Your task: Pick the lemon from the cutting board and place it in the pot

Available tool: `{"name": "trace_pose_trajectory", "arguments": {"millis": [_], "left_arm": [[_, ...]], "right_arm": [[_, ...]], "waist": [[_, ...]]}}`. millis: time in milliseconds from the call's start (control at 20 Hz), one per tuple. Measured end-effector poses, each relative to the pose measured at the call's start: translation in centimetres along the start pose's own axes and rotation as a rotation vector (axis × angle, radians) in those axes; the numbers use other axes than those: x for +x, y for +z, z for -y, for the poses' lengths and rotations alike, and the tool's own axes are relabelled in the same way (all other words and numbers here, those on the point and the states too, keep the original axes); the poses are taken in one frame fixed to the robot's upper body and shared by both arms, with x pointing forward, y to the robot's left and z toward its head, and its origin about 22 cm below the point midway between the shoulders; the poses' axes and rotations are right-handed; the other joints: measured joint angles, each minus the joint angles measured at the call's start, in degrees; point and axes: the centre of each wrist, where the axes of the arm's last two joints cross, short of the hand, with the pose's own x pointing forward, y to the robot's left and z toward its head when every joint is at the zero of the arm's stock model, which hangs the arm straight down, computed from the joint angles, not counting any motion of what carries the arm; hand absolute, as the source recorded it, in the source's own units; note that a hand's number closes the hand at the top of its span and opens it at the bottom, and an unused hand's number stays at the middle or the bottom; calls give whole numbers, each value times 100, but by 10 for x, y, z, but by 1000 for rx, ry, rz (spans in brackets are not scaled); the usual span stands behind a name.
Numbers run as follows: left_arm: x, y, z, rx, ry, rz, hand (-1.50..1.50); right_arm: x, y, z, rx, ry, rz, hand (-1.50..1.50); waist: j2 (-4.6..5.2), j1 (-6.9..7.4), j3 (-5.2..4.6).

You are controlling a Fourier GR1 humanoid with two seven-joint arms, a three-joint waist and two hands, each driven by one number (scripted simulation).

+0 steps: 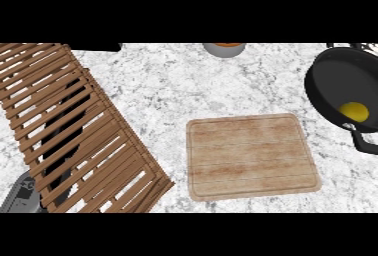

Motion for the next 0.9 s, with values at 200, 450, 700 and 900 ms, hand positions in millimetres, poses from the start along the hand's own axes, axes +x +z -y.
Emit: {"name": "trace_pose_trajectory", "arguments": {"millis": [200, 450, 700, 900], "left_arm": [[0, 1, -1, 6, 6, 4, 0], [0, 0, 0, -1, 11, 9, 0], [0, 0, 1, -3, 18, 13, 0], [-1, 0, 0, -2, 26, 17, 0]], "right_arm": [[-3, 15, 30, -57, -69, 8, -150], [-2, 30, 59, -104, -101, 19, -150], [2, 43, 85, -148, -102, 15, -150], [2, 54, 100, -170, -100, 5, -150]], "waist": [[11, -15, 17], [39, 15, 36], [54, 27, 56], [54, 15, 71]]}}
